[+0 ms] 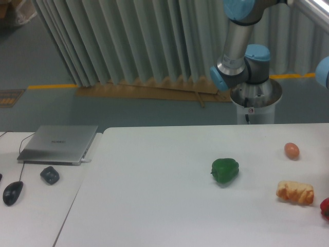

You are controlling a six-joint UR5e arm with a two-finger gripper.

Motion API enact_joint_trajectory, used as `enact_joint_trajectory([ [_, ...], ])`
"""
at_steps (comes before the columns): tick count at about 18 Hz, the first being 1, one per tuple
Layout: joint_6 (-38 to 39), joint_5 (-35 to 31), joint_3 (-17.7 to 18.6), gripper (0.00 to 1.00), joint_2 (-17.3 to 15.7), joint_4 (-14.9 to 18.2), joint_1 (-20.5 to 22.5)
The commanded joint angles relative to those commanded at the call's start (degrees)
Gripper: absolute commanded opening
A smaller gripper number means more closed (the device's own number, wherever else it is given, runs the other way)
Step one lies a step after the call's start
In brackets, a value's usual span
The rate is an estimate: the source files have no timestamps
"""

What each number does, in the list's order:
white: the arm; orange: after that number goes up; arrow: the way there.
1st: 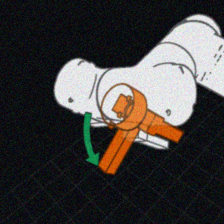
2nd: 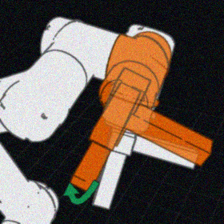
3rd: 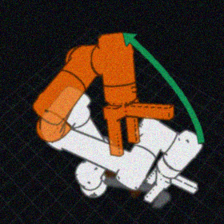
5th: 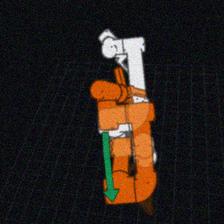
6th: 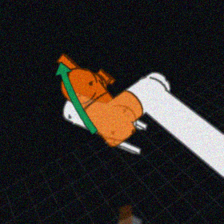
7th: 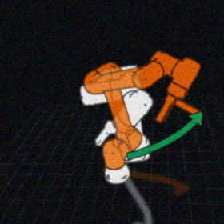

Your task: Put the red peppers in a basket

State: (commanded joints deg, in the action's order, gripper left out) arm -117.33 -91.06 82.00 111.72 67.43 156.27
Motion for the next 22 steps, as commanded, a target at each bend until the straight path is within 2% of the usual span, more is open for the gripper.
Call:
enact_joint_trajectory([
  [6,0.1,0.3,0.5,1.00,-0.3,-0.1,0.1],
  [10,0.6,0.3,1.3,1.00,-0.5,-1.6,0.0],
  [18,0.8,0.4,1.5,1.00,-0.5,-1.6,0.0],
  [20,1.8,0.5,1.7,1.00,-0.5,-1.6,-0.3],
  [22,6.7,3.1,2.3,1.00,-0.5,-1.7,-1.0],
])
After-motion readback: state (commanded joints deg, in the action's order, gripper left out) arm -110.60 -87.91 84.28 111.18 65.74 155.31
